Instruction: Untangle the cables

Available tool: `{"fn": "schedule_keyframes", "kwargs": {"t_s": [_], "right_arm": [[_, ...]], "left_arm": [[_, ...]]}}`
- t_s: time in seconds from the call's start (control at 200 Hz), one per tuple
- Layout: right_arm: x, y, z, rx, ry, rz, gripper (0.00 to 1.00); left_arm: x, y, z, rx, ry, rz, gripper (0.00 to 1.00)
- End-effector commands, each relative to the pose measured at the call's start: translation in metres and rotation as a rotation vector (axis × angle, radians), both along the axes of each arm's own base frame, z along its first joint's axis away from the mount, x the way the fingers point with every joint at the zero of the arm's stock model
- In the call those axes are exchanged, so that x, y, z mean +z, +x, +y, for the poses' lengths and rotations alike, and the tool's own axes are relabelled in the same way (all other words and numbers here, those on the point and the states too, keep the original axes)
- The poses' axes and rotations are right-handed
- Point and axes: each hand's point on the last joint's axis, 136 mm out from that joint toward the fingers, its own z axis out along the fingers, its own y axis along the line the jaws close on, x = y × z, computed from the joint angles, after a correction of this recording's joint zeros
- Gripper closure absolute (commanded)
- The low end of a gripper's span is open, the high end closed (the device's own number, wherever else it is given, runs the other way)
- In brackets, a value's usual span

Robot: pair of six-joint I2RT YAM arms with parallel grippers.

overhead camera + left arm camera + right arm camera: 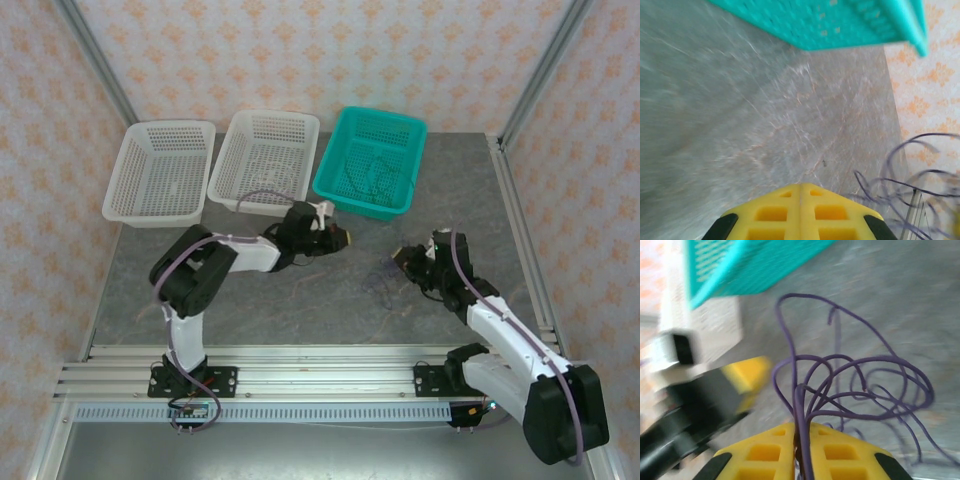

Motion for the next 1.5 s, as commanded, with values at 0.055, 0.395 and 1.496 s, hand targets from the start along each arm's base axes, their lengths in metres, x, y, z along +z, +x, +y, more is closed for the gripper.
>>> {"fn": "schedule_keyframes", "kwargs": {"t_s": [0.055, 0.395, 1.496], "right_arm": [[-0.077, -0.033, -0.073, -0.365, -0.103, 0.258, 0.87], [-0.021, -0.002, -0.046, -0.198, -0.016, 0.079, 0.62], [-0.072, -0.049, -0.145, -0.638, -0.682, 0.53, 0.63]], "left_arm": [[0.045, 0.014, 0.071, 0.133, 0.099, -0.097, 1.0], [0.093, -0.015, 0.09, 0.102, 0.163, -0.18, 1.0], [0.203, -0.064, 0.32, 0.789, 0.515, -0.207, 1.0]]}}
